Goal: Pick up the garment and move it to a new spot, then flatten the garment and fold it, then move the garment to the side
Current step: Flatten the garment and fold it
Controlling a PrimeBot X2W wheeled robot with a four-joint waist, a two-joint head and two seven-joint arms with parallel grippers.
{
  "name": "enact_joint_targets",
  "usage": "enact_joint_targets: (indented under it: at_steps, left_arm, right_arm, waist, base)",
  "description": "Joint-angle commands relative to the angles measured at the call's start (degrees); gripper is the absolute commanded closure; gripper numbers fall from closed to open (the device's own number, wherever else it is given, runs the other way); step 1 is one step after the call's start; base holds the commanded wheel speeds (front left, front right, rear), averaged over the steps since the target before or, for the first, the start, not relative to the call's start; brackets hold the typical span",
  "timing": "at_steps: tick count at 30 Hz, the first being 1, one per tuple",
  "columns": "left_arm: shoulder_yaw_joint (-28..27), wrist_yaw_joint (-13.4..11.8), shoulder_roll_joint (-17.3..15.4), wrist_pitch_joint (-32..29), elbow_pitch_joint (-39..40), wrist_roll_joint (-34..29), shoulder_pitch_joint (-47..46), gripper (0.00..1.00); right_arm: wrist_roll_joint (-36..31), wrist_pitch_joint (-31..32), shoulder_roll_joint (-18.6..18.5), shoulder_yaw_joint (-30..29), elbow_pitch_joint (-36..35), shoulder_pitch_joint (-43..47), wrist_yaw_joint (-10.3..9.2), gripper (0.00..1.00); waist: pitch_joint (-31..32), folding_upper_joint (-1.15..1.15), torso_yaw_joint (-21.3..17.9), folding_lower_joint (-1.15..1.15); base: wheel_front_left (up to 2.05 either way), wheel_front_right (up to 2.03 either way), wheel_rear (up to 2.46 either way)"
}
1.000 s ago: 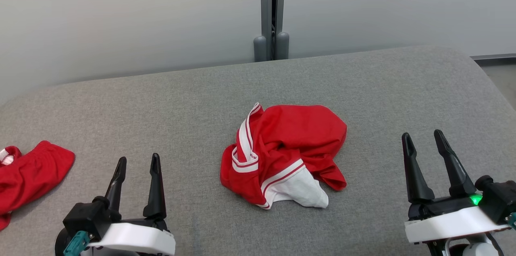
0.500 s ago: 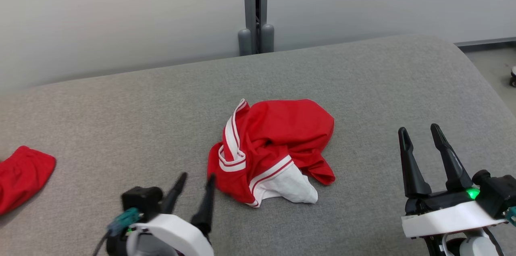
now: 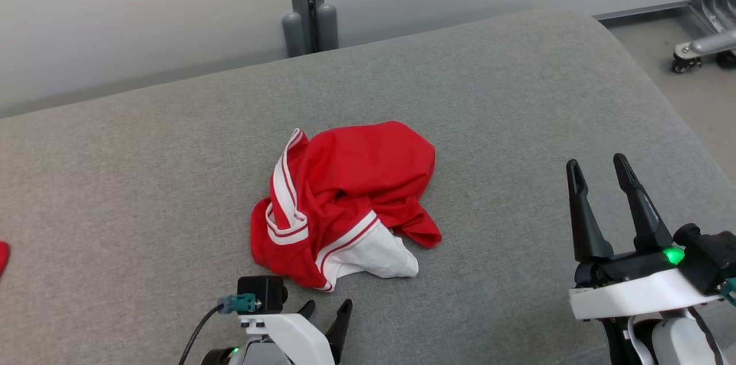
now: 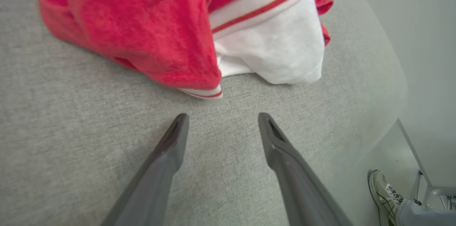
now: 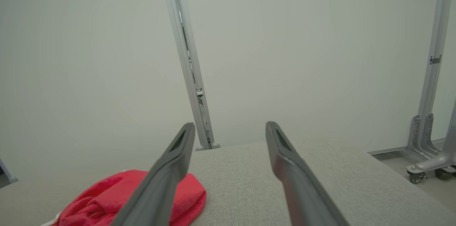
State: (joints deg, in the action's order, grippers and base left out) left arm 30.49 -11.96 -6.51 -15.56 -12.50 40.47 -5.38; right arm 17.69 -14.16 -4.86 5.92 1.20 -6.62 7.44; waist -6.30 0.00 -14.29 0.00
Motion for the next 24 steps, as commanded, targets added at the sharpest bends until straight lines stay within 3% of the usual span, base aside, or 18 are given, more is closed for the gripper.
enact_joint_targets:
  at_steps: [1,9,10,11,13,19,24]
  left_arm:
    - [-0.65,-0.3,-0.2,0.68,-0.45,-0.15,-1.68,0.0]
    - [-2.76,-1.19,0.39,1.78,-2.96,1.2,-3.85,0.0]
    - [-2.88,-1.35,0.3,1.76,-3.22,1.19,-3.87,0.32]
    - [-3.01,-1.49,0.16,1.74,-3.41,1.27,-3.85,0.81]
    - [-3.5,-1.49,-0.07,2.06,-3.39,1.42,-4.17,1.0]
    - [-4.43,-0.17,-1.47,0.62,-0.35,3.53,-2.4,1.0]
    - [-7.24,-1.24,-6.32,-2.58,8.12,5.38,0.7,1.0]
  right_arm:
    - [0.19,-0.47,0.03,-0.1,0.28,-0.8,0.09,0.0]
    - [0.32,-0.88,0.63,-0.57,0.72,-1.19,0.08,0.0]
    - [0.32,-0.94,0.69,-0.66,0.81,-1.2,0.08,0.0]
    - [0.32,-0.99,0.79,-0.7,0.87,-1.17,0.08,0.0]
    - [0.35,-1.08,0.98,-0.8,1.06,-1.04,0.08,0.0]
    - [0.2,-1.15,1.21,-0.95,1.37,-0.8,0.08,0.0]
    - [-0.1,-1.13,1.11,-1.83,1.13,-0.2,0.08,0.0]
  waist:
    - [-1.0,0.0,-1.17,0.0]
    - [-2.01,0.0,-2.43,0.0]
    - [-2.03,0.0,-2.44,0.0]
    - [-2.04,0.0,-2.4,0.0]
    - [-1.96,0.0,-2.15,0.0]
    - [-0.83,0.0,-0.85,0.0]
    - [0.0,0.0,0.74,0.0]
  base:
    - [0.0,0.0,0.0]
    - [0.0,0.0,0.0]
    - [0.0,0.0,0.0]
    - [0.0,0.0,0.0]
    - [0.0,0.0,0.0]
    - [0.0,0.0,0.0]
    - [0.0,0.0,0.0]
